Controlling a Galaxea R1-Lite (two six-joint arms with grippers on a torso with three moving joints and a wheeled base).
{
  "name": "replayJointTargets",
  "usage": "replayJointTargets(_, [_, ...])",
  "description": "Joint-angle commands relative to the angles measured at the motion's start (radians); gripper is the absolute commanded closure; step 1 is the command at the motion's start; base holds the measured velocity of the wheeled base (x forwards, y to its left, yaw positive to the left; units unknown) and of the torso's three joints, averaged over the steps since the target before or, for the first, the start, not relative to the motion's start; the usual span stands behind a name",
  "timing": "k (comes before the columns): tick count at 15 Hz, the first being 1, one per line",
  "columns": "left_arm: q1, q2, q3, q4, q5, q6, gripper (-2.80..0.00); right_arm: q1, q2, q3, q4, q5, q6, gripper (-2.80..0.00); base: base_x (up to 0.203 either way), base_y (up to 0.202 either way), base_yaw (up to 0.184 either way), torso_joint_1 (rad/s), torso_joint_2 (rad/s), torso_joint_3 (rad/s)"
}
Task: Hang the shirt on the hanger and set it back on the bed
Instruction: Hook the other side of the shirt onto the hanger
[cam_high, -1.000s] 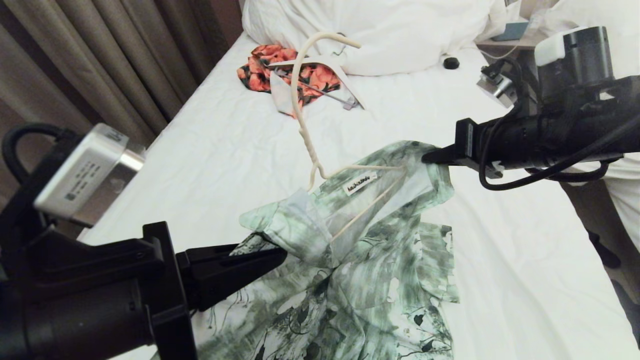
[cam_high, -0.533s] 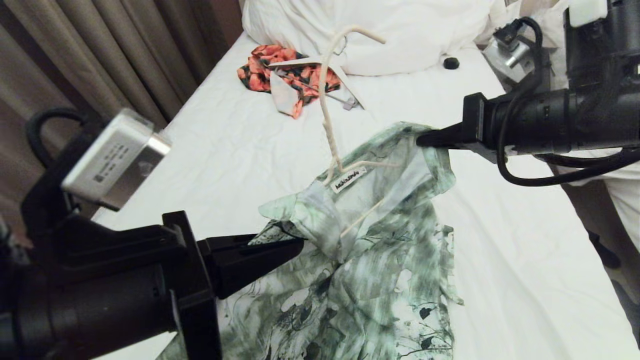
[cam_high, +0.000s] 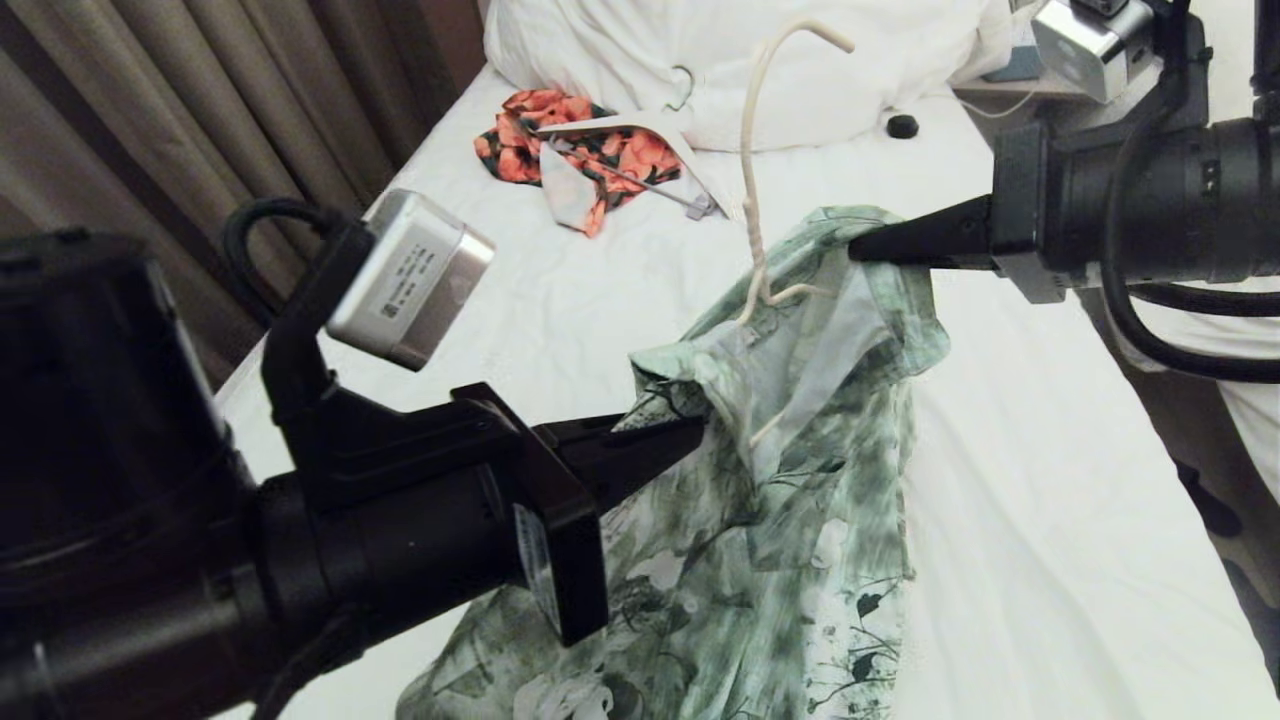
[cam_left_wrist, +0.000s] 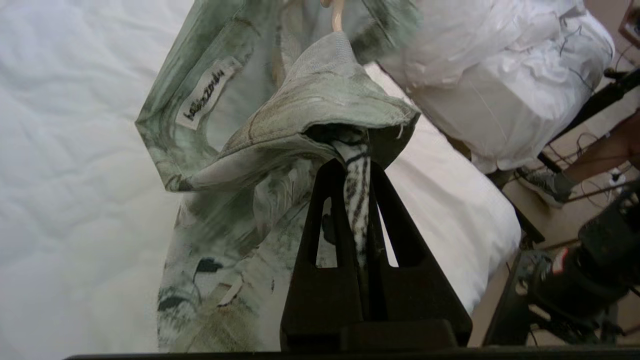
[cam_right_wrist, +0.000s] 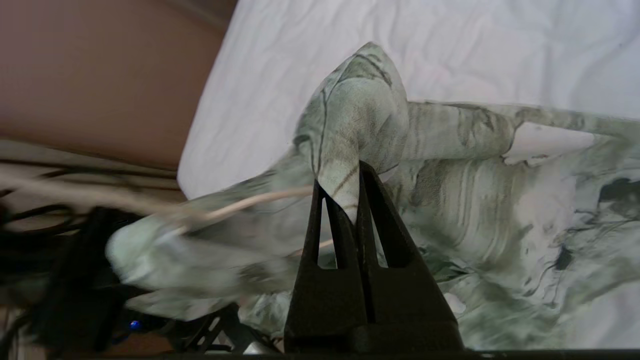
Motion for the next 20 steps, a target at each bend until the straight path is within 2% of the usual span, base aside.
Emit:
replayJointTargets(1, [0.001, 0.064, -0.002, -0.058, 0.001, 0.001, 0.00, 0.026, -0.027, 0.000, 0.005, 0.002, 0.002, 0.00, 0.000, 0.000, 0.000, 0.000, 0.00, 0.000])
replayJointTargets(5, [0.001, 0.096, -0.003, -0.157, 0.001, -0.005, 0.00, 0.113, -0.059, 0.009, 0.027, -0.001, 0.002, 0.00, 0.000, 0.000, 0.000, 0.000, 0.00, 0.000])
replayJointTargets(10, [0.002, 0.093, -0.002, -0.241, 0.006, -0.059, 0.00, 0.175, -0.094, 0.027, 0.054, -0.004, 0.002, 0.00, 0.000, 0.000, 0.000, 0.000, 0.00, 0.000])
replayJointTargets(11, [0.004, 0.093, 0.000, -0.297, 0.007, -0.061, 0.00, 0.186, -0.105, 0.027, 0.064, -0.005, 0.002, 0.00, 0.000, 0.000, 0.000, 0.000, 0.00, 0.000])
replayJointTargets(14, [0.013, 0.089, -0.003, -0.431, 0.013, -0.076, 0.00, 0.197, -0.131, 0.029, 0.083, -0.008, 0.002, 0.00, 0.000, 0.000, 0.000, 0.000, 0.00, 0.000])
replayJointTargets(20, [0.022, 0.072, -0.042, -0.468, 0.015, -0.083, 0.00, 0.193, -0.156, 0.036, 0.083, -0.010, 0.001, 0.00, 0.000, 0.000, 0.000, 0.000, 0.00, 0.000])
